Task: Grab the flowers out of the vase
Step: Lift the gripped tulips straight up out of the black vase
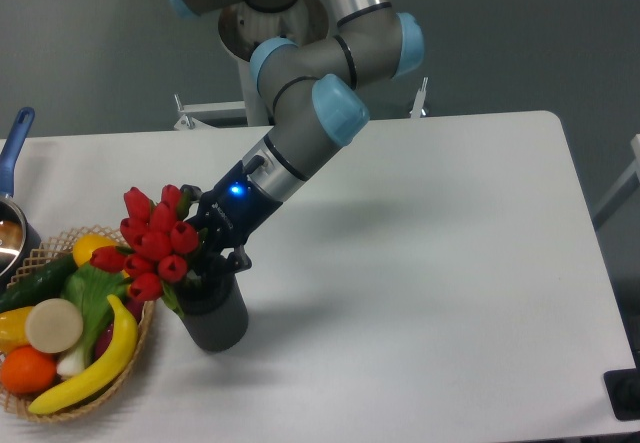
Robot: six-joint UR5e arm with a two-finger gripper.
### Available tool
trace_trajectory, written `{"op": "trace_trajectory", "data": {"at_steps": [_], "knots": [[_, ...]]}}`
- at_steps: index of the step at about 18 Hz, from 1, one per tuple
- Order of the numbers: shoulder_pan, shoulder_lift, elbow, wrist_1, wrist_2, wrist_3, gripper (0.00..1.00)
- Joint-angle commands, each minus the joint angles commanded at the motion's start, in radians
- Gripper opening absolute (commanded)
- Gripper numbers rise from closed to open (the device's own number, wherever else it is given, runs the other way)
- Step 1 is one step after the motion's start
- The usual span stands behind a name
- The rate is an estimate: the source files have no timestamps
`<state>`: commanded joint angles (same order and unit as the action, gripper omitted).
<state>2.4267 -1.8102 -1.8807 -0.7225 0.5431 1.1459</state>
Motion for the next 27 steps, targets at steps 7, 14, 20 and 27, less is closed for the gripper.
{"op": "trace_trajectory", "data": {"at_steps": [7,14,20,27], "knots": [[0.014,0.017,0.047,0.000,-0.009,-0.132,0.40],[0.032,0.038,0.092,-0.002,-0.044,-0.262,0.40],[0.052,0.066,0.092,0.000,-0.081,-0.327,0.40],[0.103,0.103,0.094,0.000,-0.152,-0.410,0.38]]}}
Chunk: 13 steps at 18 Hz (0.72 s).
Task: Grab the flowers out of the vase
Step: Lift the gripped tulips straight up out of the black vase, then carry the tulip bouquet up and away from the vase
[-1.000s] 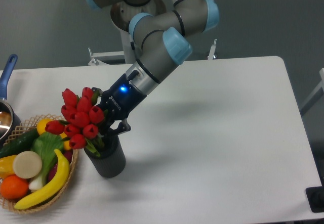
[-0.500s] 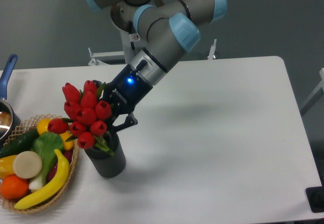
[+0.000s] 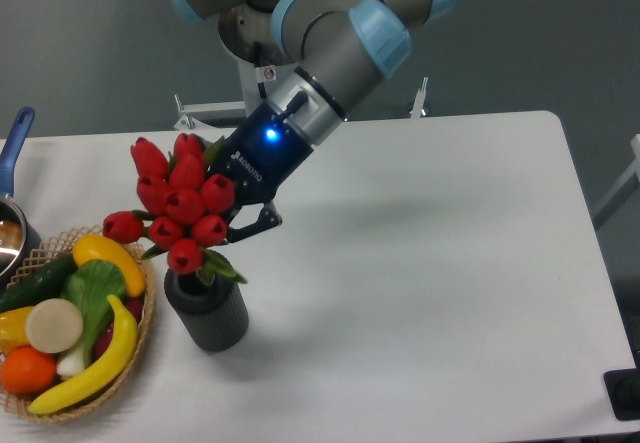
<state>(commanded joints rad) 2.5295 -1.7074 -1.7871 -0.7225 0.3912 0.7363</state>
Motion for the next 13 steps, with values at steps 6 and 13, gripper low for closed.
{"op": "trace_trajectory", "data": {"at_steps": [6,13], "knots": [[0.063,0.018,0.040,-0.002,-0.066,-0.038,0.38],[0.091,0.018,0.081,-0.002,-0.077,-0.089,0.37]]}}
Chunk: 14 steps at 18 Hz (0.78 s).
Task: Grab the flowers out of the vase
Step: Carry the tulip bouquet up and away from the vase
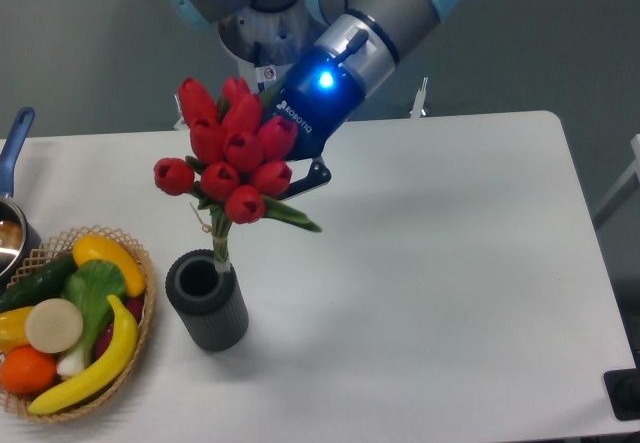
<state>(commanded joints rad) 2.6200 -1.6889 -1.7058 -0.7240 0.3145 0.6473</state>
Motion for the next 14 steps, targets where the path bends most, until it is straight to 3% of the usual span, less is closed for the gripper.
{"op": "trace_trajectory", "data": {"at_steps": [4,8,14], "knots": [[0.046,-0.012,0.034,0.000,0.002,0.005,0.37],[0.103,-0.087,0.127,0.000,0.020,0.038,0.37],[0.189,-0.118,0.140,0.000,0.058,0.159,0.37]]}}
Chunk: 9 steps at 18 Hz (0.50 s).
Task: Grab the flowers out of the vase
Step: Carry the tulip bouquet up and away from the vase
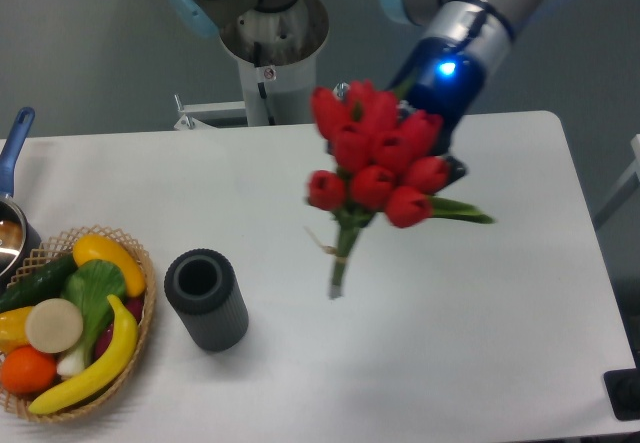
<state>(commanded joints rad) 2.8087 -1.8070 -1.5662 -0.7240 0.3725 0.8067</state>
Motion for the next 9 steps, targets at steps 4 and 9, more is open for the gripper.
{"op": "trace_trajectory", "data": {"at_steps": [4,9], "knots": [[0.003,-0.031,0.018,0.000,0.106,0.034,0.37],[0.014,-0.064,0.038,0.000,0.124,0.061,0.37]]}}
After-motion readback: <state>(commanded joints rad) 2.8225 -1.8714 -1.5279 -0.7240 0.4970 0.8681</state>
